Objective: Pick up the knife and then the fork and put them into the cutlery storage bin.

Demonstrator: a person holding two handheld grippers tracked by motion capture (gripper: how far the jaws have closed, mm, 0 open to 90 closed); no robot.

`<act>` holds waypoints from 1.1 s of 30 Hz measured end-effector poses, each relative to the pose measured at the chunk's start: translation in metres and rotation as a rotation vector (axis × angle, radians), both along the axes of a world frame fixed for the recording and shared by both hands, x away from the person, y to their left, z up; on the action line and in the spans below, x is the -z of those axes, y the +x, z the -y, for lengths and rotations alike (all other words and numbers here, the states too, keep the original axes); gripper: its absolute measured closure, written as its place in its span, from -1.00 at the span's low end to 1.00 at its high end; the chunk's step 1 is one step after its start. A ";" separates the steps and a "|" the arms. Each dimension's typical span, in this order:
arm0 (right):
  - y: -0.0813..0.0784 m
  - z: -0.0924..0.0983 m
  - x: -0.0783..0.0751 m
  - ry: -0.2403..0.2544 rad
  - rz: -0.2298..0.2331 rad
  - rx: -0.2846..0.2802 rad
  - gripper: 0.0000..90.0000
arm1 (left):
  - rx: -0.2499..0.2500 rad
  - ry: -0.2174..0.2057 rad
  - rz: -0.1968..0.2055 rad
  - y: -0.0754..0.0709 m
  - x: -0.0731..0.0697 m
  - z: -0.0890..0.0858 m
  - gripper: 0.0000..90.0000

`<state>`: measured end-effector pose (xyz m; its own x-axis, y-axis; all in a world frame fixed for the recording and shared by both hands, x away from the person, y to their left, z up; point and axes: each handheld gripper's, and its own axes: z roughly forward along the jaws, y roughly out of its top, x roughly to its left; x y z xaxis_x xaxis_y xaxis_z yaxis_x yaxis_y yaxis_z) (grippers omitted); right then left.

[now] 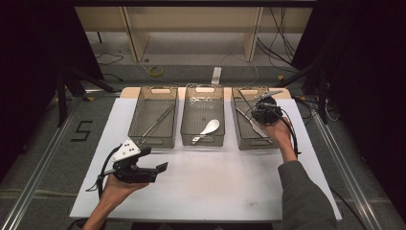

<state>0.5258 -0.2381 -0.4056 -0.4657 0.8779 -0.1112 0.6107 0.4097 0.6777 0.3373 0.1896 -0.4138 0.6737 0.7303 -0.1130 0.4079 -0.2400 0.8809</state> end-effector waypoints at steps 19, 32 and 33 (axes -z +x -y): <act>-0.027 0.000 -0.015 0.132 0.016 -0.049 0.04 | -0.007 0.004 -0.016 0.002 0.001 0.000 -0.65; -0.090 -0.007 -0.024 0.345 0.122 -0.211 -0.24 | -0.009 0.000 -0.029 0.003 0.003 -0.002 -0.65; -0.095 -0.008 -0.024 0.356 0.121 -0.223 -0.27 | -0.008 -0.001 -0.030 0.003 0.003 -0.002 -0.65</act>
